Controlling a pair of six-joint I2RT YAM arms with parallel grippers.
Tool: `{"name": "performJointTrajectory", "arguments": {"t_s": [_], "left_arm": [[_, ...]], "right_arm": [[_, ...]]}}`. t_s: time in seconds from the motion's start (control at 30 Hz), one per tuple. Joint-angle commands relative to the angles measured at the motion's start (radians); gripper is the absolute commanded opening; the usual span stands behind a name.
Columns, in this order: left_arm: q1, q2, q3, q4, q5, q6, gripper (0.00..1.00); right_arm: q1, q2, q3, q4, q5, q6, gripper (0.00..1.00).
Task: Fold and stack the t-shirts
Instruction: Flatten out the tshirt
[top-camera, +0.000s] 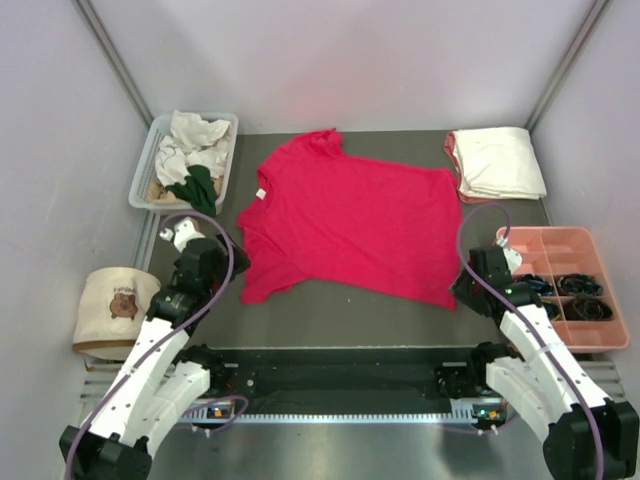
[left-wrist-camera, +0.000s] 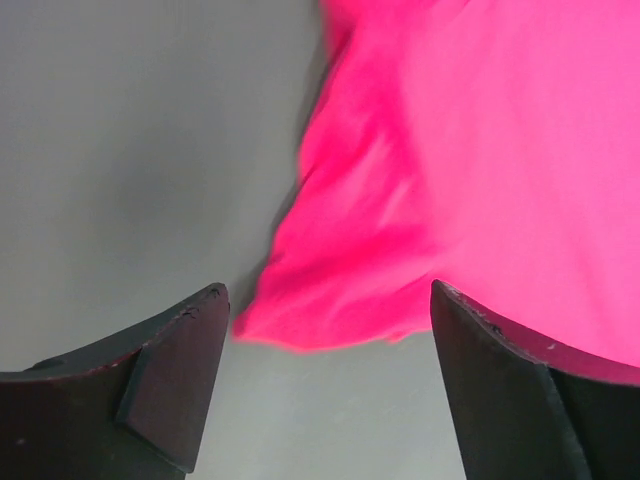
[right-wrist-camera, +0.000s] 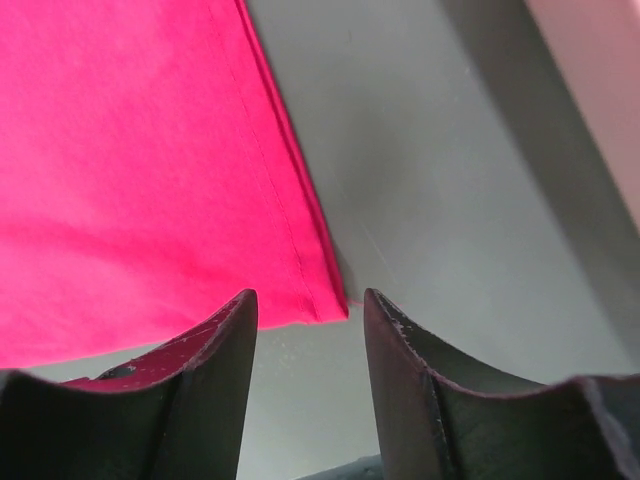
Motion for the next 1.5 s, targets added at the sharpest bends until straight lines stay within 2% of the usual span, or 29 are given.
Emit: {"name": "performJointTrajectory", "arguments": {"t_s": [0.0, 0.37, 0.83, 1.13, 1.3, 1.47], "left_arm": [[-0.002, -0.029, 0.120, 0.089, -0.096, 0.049, 0.89], [-0.002, 0.184, 0.028, 0.338, -0.060, 0.089, 0.91], [-0.001, 0.421, -0.015, 0.547, -0.222, 0.094, 0.92], [0.018, 0.704, 0.083, 0.749, -0.228, 0.103, 0.89], [0.035, 0.861, 0.193, 0.788, -0.219, 0.134, 0.88], [0.056, 0.935, 0.281, 0.820, -0.215, 0.160, 0.88]], "right_arm": [[-0.007, 0.012, 0.091, 0.075, 0.055, -0.041, 0.47], [0.014, 0.001, 0.107, 0.186, -0.067, -0.150, 0.50], [0.085, 0.036, 0.107, 0.209, -0.087, -0.178, 0.51], [0.095, 0.046, 0.107, 0.211, -0.087, -0.187, 0.51], [0.095, 0.061, 0.108, 0.218, -0.083, -0.195, 0.51], [0.097, 0.081, 0.107, 0.234, -0.080, -0.190, 0.51]]}}
